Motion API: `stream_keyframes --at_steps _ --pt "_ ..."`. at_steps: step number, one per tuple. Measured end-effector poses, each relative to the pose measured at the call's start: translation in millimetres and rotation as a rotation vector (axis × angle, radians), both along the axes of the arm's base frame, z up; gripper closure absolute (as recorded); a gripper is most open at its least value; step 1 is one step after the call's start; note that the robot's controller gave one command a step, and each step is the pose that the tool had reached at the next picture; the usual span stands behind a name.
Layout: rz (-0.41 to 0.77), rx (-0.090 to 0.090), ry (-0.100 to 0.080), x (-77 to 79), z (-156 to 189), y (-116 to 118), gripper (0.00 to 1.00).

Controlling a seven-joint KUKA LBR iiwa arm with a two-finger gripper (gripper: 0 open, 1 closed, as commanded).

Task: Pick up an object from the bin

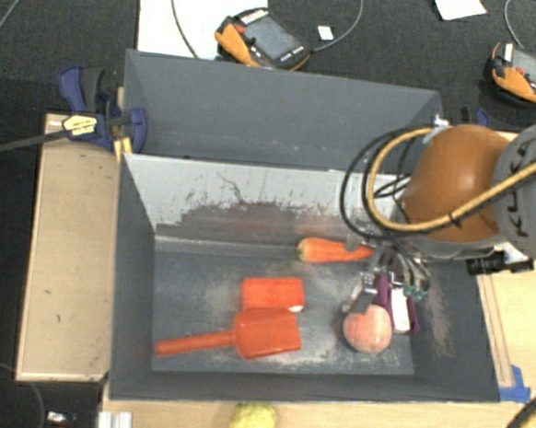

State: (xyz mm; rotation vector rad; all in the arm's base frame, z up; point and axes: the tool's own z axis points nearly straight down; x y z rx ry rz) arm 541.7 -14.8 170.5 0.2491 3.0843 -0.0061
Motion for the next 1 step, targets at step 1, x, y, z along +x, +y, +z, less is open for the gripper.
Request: stream_keyframes --at_steps 1 --pt "0.419 -0.022 -0.011 -11.2 72.4 19.0 0.00"
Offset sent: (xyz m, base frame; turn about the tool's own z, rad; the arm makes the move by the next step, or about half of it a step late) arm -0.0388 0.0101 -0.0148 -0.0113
